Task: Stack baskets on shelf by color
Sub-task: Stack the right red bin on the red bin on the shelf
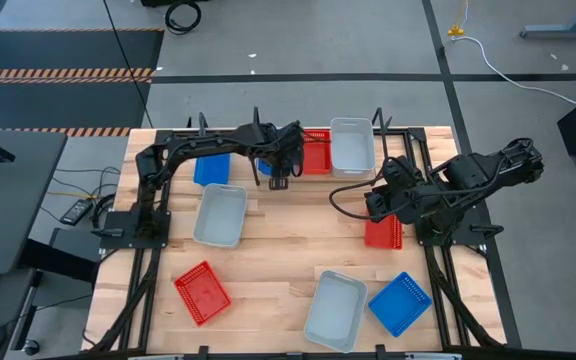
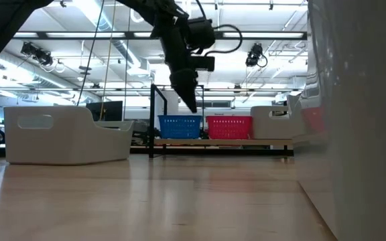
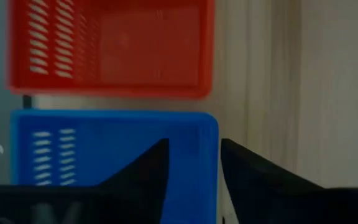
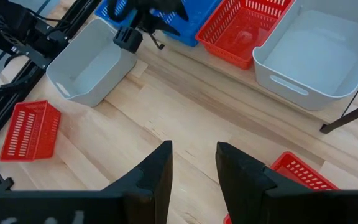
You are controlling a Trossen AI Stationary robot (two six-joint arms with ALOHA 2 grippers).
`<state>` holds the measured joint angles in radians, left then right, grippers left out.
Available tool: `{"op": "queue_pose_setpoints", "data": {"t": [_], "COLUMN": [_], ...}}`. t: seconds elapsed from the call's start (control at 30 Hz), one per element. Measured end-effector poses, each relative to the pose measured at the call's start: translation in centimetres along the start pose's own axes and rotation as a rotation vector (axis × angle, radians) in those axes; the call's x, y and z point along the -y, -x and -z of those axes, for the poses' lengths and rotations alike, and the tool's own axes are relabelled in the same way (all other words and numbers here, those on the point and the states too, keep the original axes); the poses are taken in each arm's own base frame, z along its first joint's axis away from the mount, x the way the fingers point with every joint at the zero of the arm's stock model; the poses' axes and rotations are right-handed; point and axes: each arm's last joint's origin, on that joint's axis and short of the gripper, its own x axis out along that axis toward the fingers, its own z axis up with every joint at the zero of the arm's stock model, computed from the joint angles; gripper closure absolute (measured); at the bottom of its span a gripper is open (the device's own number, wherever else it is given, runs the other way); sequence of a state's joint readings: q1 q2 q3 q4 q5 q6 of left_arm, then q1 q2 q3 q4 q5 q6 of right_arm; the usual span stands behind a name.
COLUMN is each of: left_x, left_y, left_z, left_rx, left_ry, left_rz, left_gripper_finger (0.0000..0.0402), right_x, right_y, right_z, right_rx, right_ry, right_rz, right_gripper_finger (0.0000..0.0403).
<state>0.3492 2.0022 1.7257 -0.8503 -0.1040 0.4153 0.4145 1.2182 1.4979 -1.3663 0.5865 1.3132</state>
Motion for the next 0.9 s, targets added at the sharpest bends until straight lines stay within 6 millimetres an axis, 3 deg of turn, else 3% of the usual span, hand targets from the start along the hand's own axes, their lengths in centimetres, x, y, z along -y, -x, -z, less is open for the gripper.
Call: {"op": "queue_pose_setpoints", "data": {"t": [0.37, 0.7, 0.9], "left_x": [-0.5, 2.4, 4.5], "left_y": [5.0, 11.3, 13.5], "left_z": [-1.3, -2.7, -3.3], "left_rx": [-0.050, -0.018, -0.019], "left_ry": [0.019, 0.007, 0.044], "left_rz": [0.036, 0.262, 0.329], "left_gripper_finger": [0.0212, 0.0231, 0.0246], "right_x": [0.0, 0.1, 0.1], "right_y": [0.0, 0.0, 0.0], "right_z": [0.0, -0.1, -0.1], "right_rx": [0.001, 0.049, 0.049], "right_ry": [0.008, 0.052, 0.087], "right_rz": [0.001, 0.020, 0.022], "right_gripper_finger": [0.0274, 0.0274, 0.0274]}}
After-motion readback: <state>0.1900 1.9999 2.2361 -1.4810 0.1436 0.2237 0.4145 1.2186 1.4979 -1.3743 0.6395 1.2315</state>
